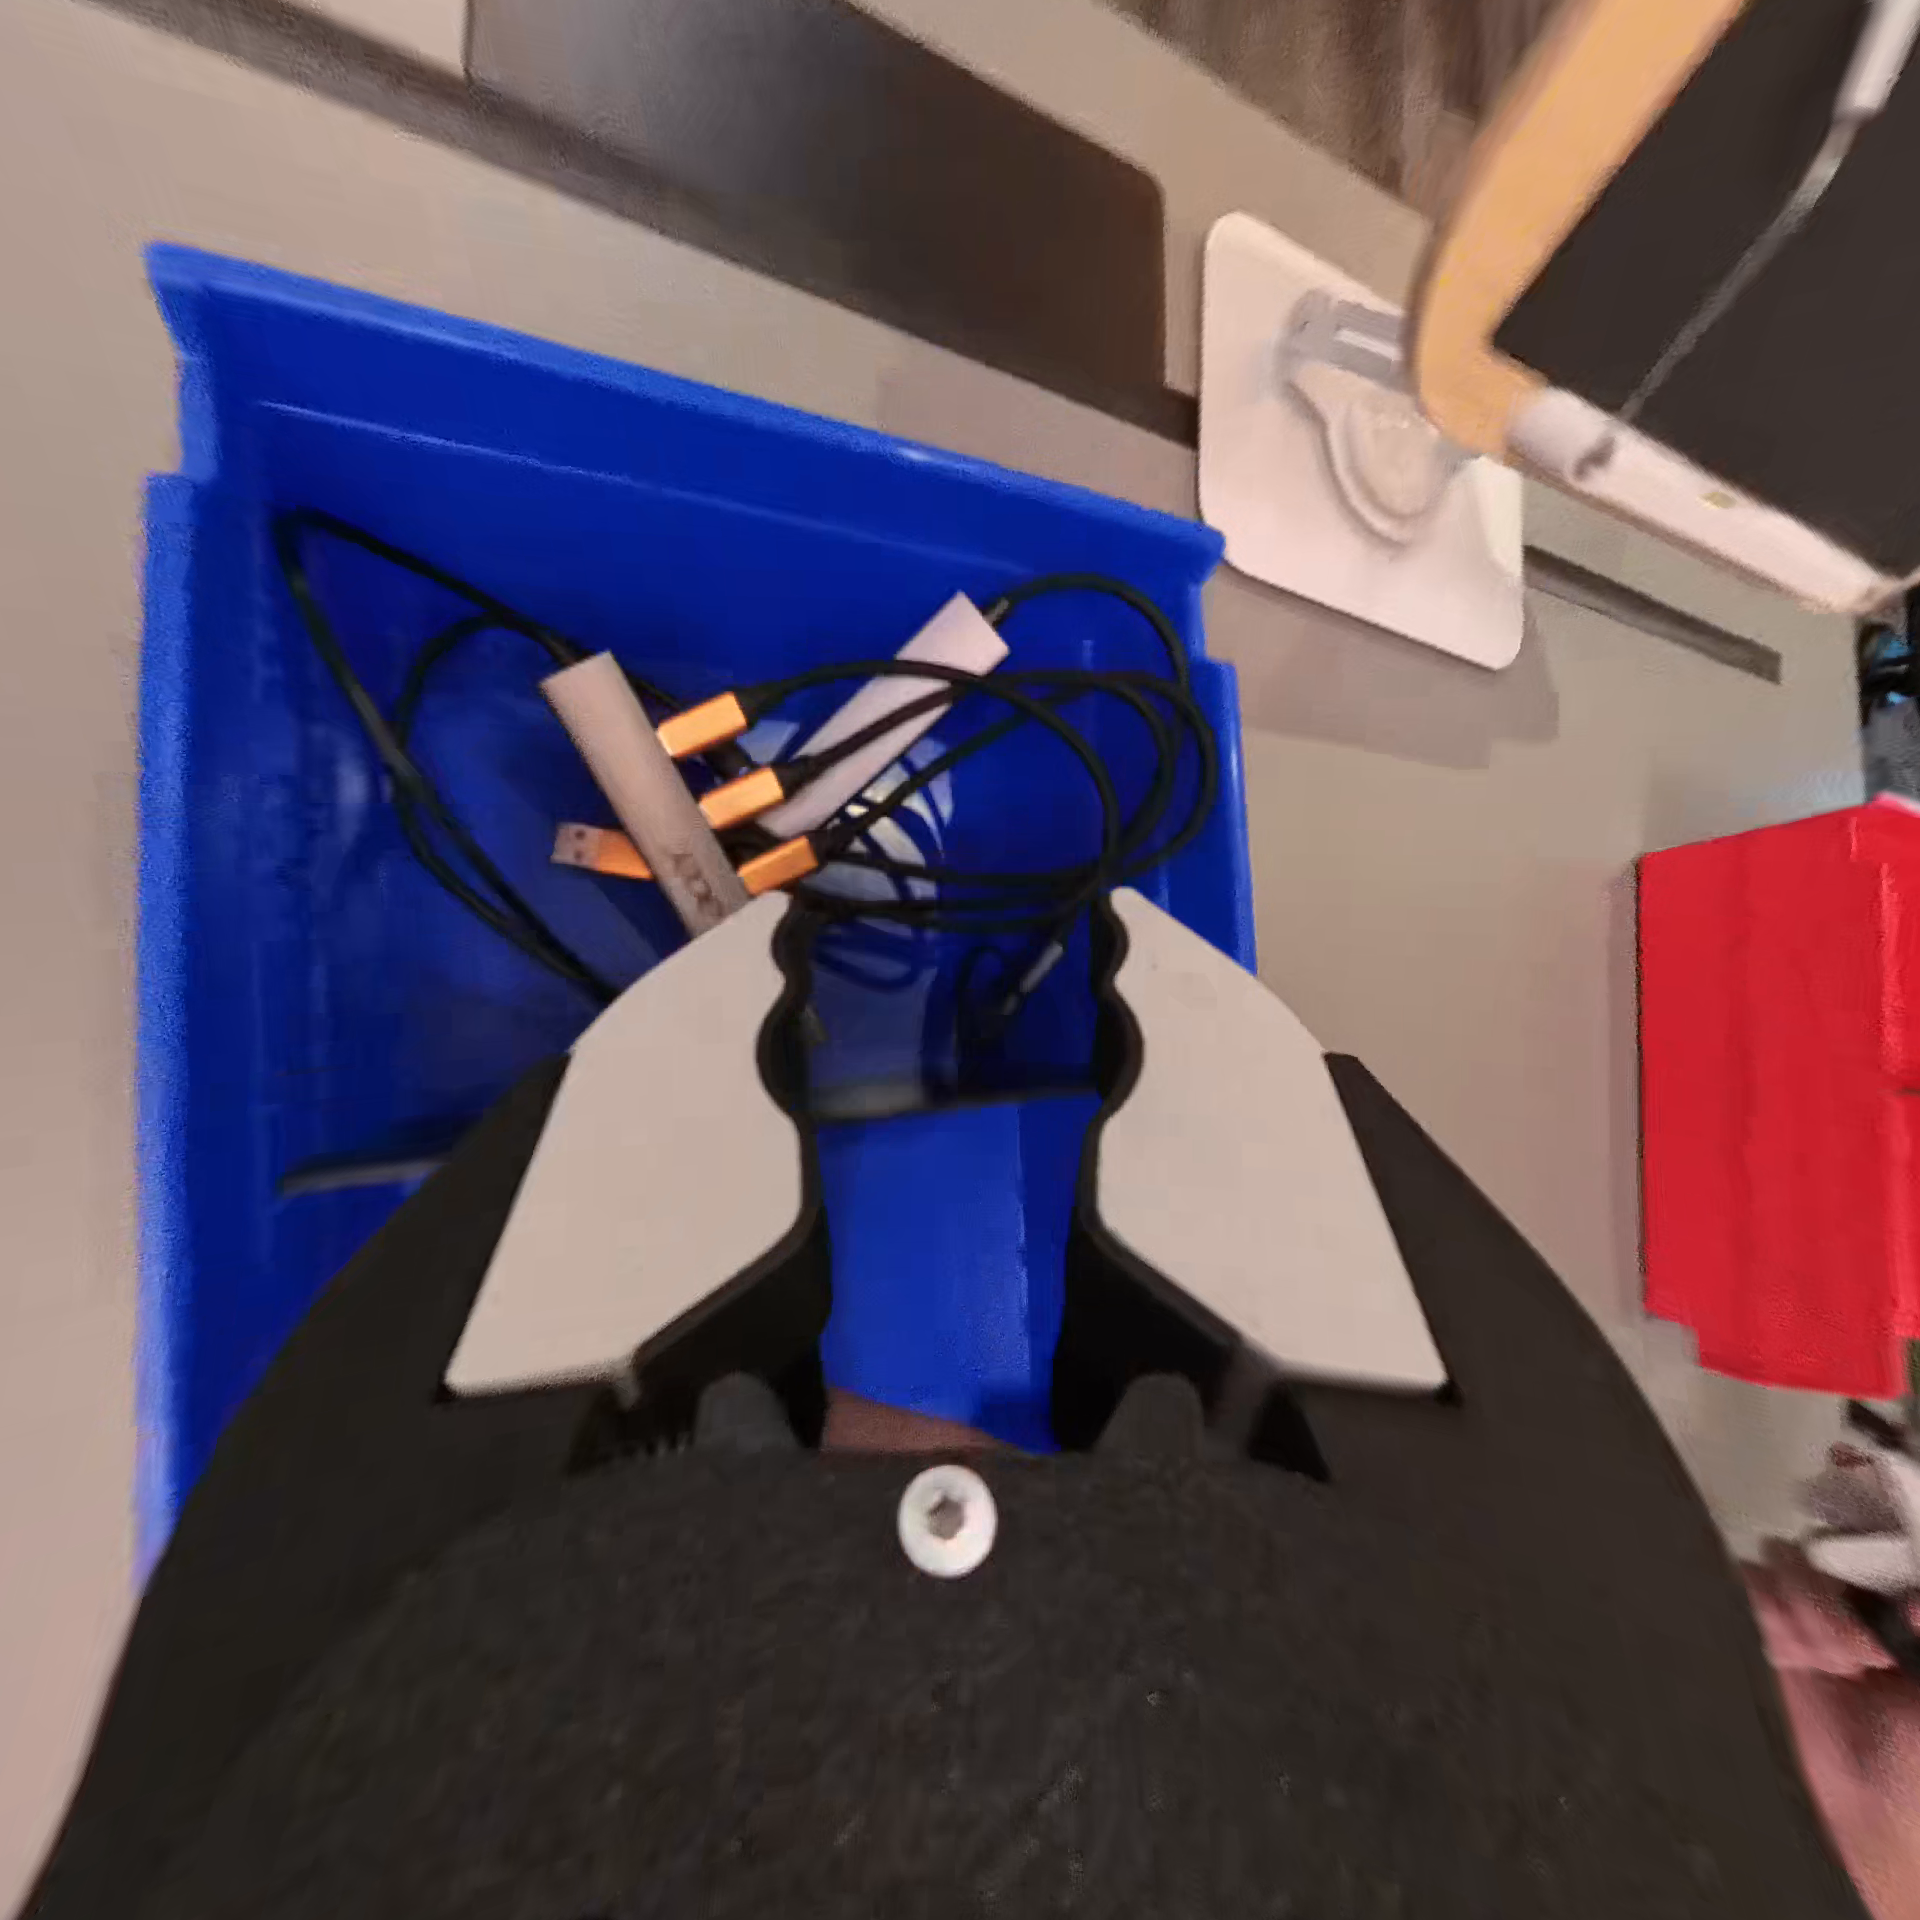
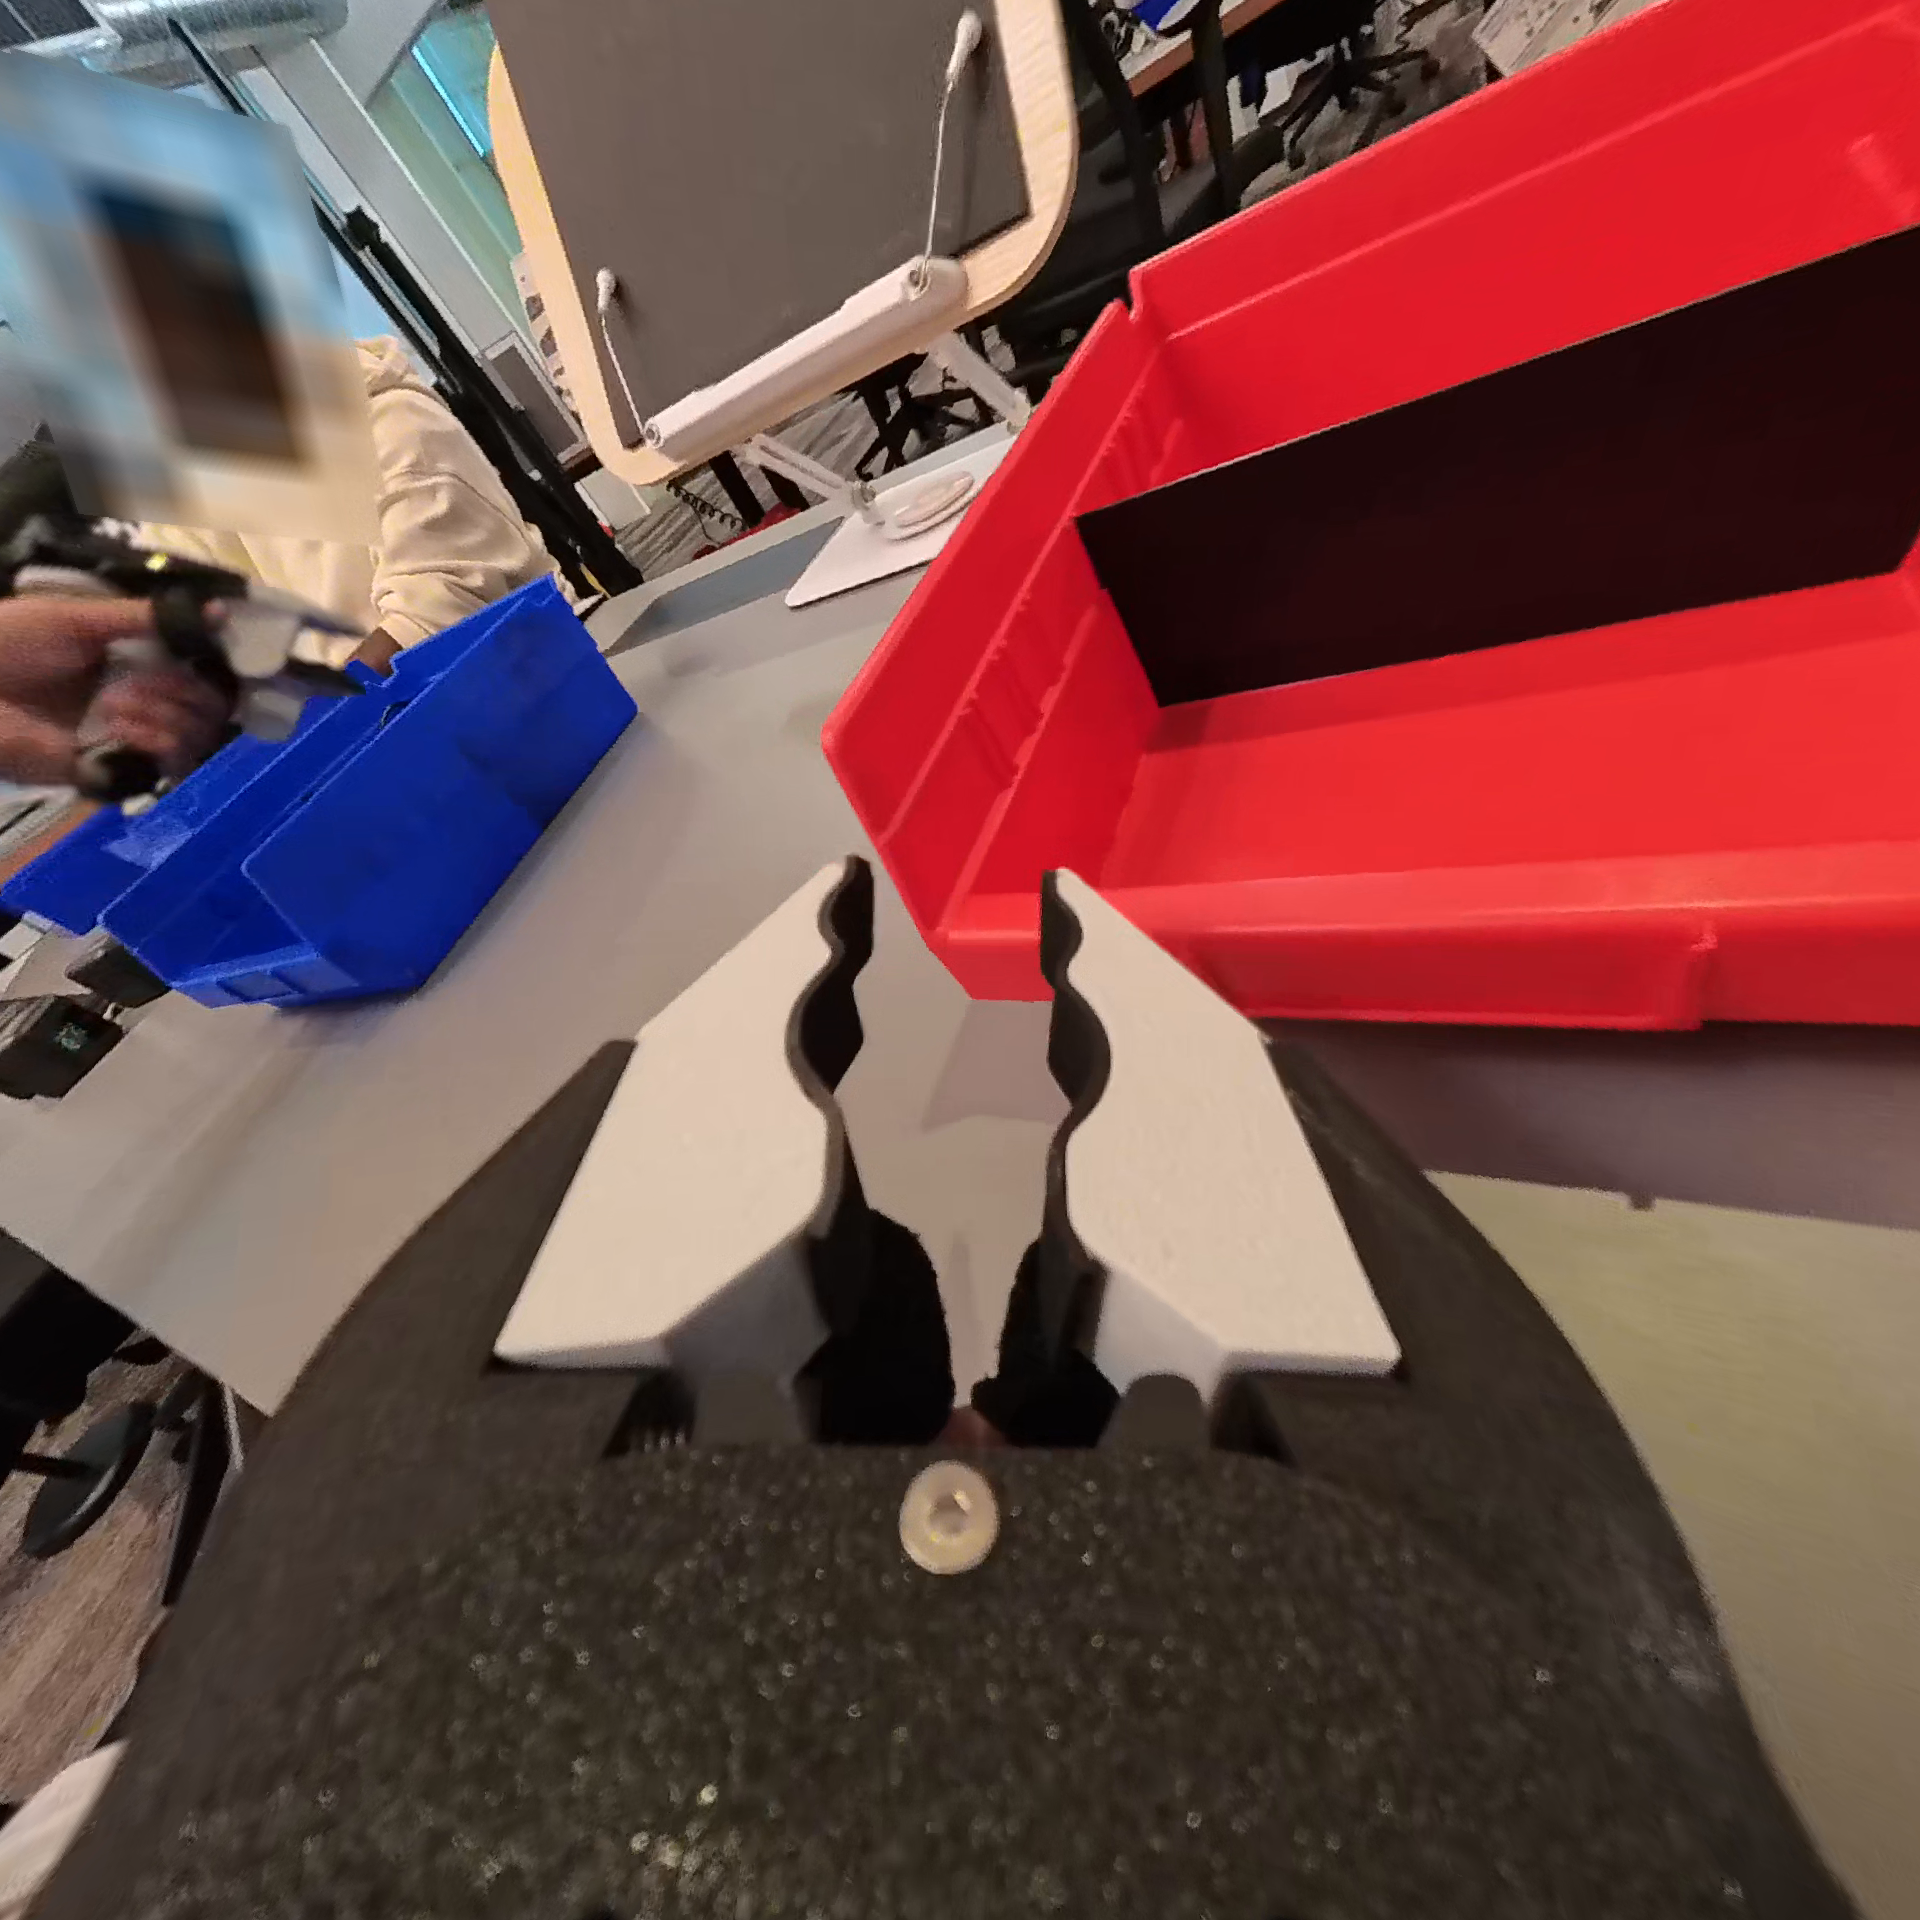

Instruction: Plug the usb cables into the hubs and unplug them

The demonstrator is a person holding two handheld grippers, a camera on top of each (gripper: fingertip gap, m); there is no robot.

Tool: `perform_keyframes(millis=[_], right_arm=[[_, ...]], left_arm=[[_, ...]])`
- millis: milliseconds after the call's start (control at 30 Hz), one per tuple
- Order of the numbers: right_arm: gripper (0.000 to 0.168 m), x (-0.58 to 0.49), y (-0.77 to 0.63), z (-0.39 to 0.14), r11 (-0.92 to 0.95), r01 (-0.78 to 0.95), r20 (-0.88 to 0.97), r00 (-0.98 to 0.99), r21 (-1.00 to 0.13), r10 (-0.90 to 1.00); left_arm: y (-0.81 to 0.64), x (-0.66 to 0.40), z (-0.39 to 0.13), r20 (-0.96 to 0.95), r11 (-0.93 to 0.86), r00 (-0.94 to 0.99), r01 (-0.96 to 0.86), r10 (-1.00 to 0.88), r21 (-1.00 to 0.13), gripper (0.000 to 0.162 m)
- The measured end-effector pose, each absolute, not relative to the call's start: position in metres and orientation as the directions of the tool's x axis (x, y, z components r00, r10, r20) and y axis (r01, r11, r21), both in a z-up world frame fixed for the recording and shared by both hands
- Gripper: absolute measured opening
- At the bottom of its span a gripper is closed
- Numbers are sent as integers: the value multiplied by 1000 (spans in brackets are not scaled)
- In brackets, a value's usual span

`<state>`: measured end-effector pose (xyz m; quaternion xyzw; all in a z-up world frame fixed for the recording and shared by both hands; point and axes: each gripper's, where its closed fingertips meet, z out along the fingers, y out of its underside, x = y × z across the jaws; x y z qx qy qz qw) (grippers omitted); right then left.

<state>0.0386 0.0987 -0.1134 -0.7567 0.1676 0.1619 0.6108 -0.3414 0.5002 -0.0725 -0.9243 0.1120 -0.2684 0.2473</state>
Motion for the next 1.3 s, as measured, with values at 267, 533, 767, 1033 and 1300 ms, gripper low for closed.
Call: perform_keyframes(millis=[267, 533, 767, 1033, 1300], right_arm=[[30, 23, 100, -123, -271, -365, -375, 927, -891, -17], [30, 13, 103, -123, -289, -414, -440, 898, -863, 26], [30, 0, 109, -127, -329, -363, -402, 914, -872, 57], [30, -5, 112, -128, -337, -358, -403, 912, -871, 71], [30, -7, 111, -116, -283, -349, -384, 920, -893, 78]], left_arm=[[568, -372, -129, 374, -918, 926, 97, -58, -384, 55], [572, -377, -162, 119, -928, 984, -81, -133, -364, 53], [568, -370, -167, 127, -925, 982, -86, -142, -370, 25], [564, -364, -154, 171, -896, 964, -114, -205, -430, 22], [551, -346, -50, 161, -630, 891, -163, -425, -760, 21]])
